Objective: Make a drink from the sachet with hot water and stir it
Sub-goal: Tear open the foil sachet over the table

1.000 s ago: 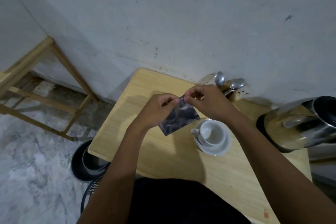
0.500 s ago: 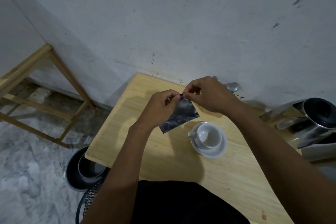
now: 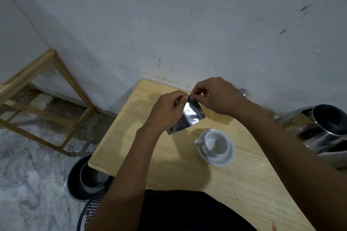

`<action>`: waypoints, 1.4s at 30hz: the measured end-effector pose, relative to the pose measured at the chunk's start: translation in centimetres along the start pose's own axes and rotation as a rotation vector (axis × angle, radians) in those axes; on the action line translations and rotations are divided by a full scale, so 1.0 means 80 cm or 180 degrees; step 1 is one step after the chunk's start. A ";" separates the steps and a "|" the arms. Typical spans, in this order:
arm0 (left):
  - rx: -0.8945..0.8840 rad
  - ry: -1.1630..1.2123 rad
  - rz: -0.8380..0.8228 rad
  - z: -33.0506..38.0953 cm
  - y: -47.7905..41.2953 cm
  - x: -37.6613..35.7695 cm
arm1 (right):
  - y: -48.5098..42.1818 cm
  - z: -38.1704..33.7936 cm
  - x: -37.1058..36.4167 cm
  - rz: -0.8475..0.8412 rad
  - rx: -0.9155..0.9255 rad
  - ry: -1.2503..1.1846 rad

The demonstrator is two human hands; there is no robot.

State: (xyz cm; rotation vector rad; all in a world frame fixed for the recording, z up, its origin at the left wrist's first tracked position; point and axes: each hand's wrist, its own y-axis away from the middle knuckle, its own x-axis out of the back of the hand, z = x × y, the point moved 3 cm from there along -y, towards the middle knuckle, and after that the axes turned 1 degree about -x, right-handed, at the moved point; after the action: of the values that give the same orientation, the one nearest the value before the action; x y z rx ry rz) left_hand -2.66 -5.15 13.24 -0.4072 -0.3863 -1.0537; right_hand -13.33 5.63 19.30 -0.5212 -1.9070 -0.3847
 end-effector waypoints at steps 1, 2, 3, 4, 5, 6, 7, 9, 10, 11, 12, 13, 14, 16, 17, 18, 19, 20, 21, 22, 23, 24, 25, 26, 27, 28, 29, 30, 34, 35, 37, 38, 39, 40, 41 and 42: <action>-0.0001 0.0027 0.0017 0.002 -0.001 0.001 | 0.000 0.000 -0.001 0.0039 0.0009 0.0000; 0.0004 0.0051 0.0049 0.004 -0.001 0.002 | 0.000 0.000 -0.002 0.0076 0.0020 -0.0017; 0.0015 0.0075 0.0090 0.006 -0.002 0.004 | 0.001 0.000 -0.004 0.0119 0.0048 -0.0045; 0.0039 0.0113 0.0125 0.009 -0.002 0.005 | 0.002 -0.001 -0.005 0.0171 0.0100 -0.0074; 0.0075 0.0183 0.0148 0.010 -0.002 0.006 | 0.003 -0.002 -0.006 0.0233 0.0167 -0.0104; 0.0122 0.0284 0.0159 0.011 -0.003 0.006 | 0.004 -0.002 -0.008 0.0305 0.0237 -0.0142; 0.0175 0.0400 0.0172 0.012 -0.003 0.006 | 0.005 -0.003 -0.009 0.0378 0.0306 -0.0178; 0.0310 0.0641 0.0191 0.012 -0.003 0.005 | 0.008 -0.004 -0.013 0.0520 0.0482 -0.0243; 0.0392 0.0769 0.0194 0.012 -0.002 0.005 | 0.010 -0.005 -0.016 0.0596 0.0593 -0.0259; 0.0467 0.0884 0.0192 0.011 -0.001 0.004 | 0.011 -0.006 -0.019 0.0673 0.0704 -0.0234; 0.0533 0.0974 0.0183 0.011 0.001 0.004 | 0.012 -0.005 -0.022 0.0759 0.0815 -0.0147; 0.0589 0.1046 0.0165 0.010 0.001 0.004 | 0.013 -0.004 -0.025 0.0863 0.0927 -0.0003; 0.0646 0.1108 0.0147 0.010 0.002 0.004 | 0.013 -0.003 -0.028 0.0969 0.1057 0.0174; 0.0763 0.1219 0.0129 0.008 0.002 0.003 | 0.015 -0.001 -0.029 0.1126 0.1371 0.0519; 0.0807 0.1250 0.0125 0.007 0.001 0.003 | 0.017 -0.001 -0.028 0.1171 0.1523 0.0656; 0.0825 0.1255 0.0128 0.007 0.001 0.002 | 0.019 0.000 -0.027 0.1213 0.1645 0.0770; 0.0823 0.1232 0.0137 0.007 0.000 0.001 | 0.020 0.000 -0.026 0.1234 0.1693 0.0819; 0.0810 0.1187 0.0152 0.008 -0.001 0.001 | 0.020 0.000 -0.024 0.1235 0.1639 0.0754; 0.0782 0.1126 0.0171 0.008 -0.001 0.000 | 0.018 0.001 -0.022 0.1178 0.1481 0.0554; 0.0733 0.1060 0.0188 0.009 -0.001 0.001 | 0.016 0.002 -0.020 0.1082 0.1253 0.0270; 0.0669 0.0996 0.0201 0.010 -0.002 0.001 | 0.013 0.005 -0.018 0.0922 0.0996 -0.0006; 0.0616 0.0930 0.0194 0.010 -0.002 0.002 | 0.010 0.009 -0.017 0.0731 0.0765 -0.0225; 0.0590 0.0866 0.0167 0.010 -0.002 0.002 | 0.007 0.012 -0.016 0.0570 0.0589 -0.0383; 0.0582 0.0827 0.0127 0.011 -0.002 0.003 | 0.004 0.014 -0.015 0.0463 0.0457 -0.0496; 0.0565 0.0814 0.0097 0.011 -0.002 0.003 | 0.002 0.015 -0.013 0.0418 0.0364 -0.0575; 0.0536 0.0803 0.0084 0.011 -0.001 0.003 | 0.001 0.017 -0.011 0.0408 0.0287 -0.0629; 0.0499 0.0780 0.0087 0.010 -0.002 0.003 | 0.000 0.018 -0.011 0.0393 0.0223 -0.0666; 0.0465 0.0762 0.0103 0.011 -0.002 0.003 | -0.001 0.020 -0.011 0.0378 0.0191 -0.0693; 0.0544 0.0813 0.0287 0.012 -0.005 0.000 | 0.006 0.016 -0.017 0.0788 0.0739 -0.0424; 0.0633 0.0921 0.0294 0.011 -0.006 -0.001 | 0.009 0.013 -0.019 0.0950 0.0978 -0.0244; 0.0813 0.1159 0.0236 0.010 -0.007 -0.003 | 0.013 0.011 -0.023 0.1169 0.1379 0.0069; 0.0871 0.1238 0.0207 0.010 -0.006 -0.004 | 0.014 0.011 -0.024 0.1237 0.1544 0.0153; 0.0897 0.1285 0.0184 0.011 -0.006 -0.004 | 0.015 0.010 -0.023 0.1290 0.1671 0.0196; 0.0898 0.1292 0.0140 0.012 -0.005 -0.003 | 0.016 0.010 -0.023 0.1323 0.1741 0.0202; 0.0876 0.1275 0.0067 0.012 -0.005 -0.002 | 0.017 0.011 -0.022 0.1332 0.1759 0.0193; 0.0850 0.1266 -0.0034 0.013 -0.004 0.000 | 0.017 0.013 -0.023 0.1323 0.1742 0.0184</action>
State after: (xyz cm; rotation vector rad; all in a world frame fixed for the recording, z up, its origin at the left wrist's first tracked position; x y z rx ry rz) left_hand -3.10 -4.79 14.16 0.0458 -0.1686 -1.0488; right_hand -12.80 6.97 17.25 -0.5088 -1.6961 0.3807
